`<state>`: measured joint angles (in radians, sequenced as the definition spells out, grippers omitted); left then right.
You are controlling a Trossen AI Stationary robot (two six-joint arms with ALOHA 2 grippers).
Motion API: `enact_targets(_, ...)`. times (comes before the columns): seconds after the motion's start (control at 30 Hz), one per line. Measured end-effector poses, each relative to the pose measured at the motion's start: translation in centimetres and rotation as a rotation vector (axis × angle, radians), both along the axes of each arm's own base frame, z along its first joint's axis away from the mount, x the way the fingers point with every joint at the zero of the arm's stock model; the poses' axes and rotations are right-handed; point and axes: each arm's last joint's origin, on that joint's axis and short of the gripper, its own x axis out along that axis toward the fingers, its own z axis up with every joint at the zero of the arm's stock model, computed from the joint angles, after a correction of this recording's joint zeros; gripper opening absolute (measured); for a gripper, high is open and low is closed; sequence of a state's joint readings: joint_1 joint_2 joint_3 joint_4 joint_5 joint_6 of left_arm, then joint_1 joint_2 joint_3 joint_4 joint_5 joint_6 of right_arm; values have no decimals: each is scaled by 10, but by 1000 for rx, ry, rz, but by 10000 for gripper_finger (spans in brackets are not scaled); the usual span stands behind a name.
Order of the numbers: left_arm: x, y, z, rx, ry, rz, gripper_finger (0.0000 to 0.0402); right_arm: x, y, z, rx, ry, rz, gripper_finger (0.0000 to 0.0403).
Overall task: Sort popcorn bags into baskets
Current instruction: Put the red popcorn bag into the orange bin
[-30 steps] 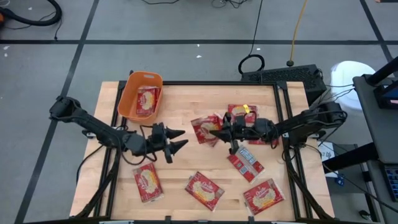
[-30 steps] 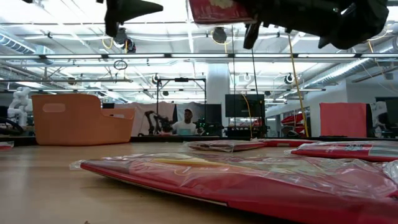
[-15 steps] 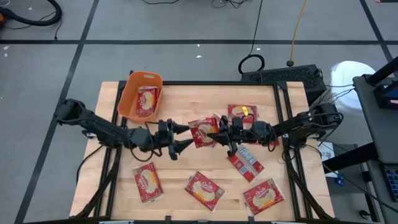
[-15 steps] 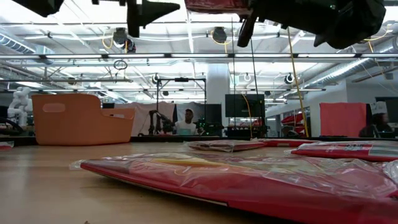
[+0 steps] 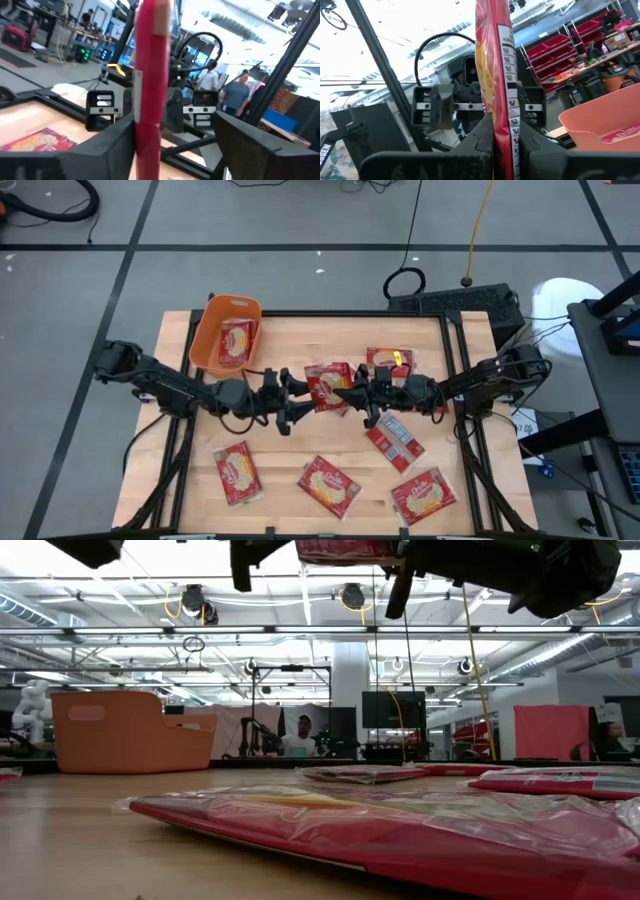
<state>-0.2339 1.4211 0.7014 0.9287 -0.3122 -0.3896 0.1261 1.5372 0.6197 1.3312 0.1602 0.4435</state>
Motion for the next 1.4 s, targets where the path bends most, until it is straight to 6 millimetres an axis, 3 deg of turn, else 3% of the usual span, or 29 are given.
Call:
enact_targets(0.27,9,17,-6,-33,47,10,166,0,0,-1,-9,17,-6,18)
enact_targets(0.57,10,26,-6,9,48,-25,30,1,-3,-2,-5,30,-61,24)
enact_targets(0.67,11,30,-6,13,51,-52,26,1,-4,-3,-16,39,-61,50)
enact_targets(0.83,5,43,1,-8,66,-123,34,-3,-5,-2,-51,40,-82,136)
enact_targets(0.97,-12,56,17,-34,93,-146,37,-18,-13,2,-87,37,-132,201)
enact_targets(1.1,-42,78,33,-80,182,-103,24,-39,-22,-3,-142,89,-188,242)
enact_targets(1.4,-125,131,60,-290,443,144,28,-71,-30,-30,-175,193,-206,252)
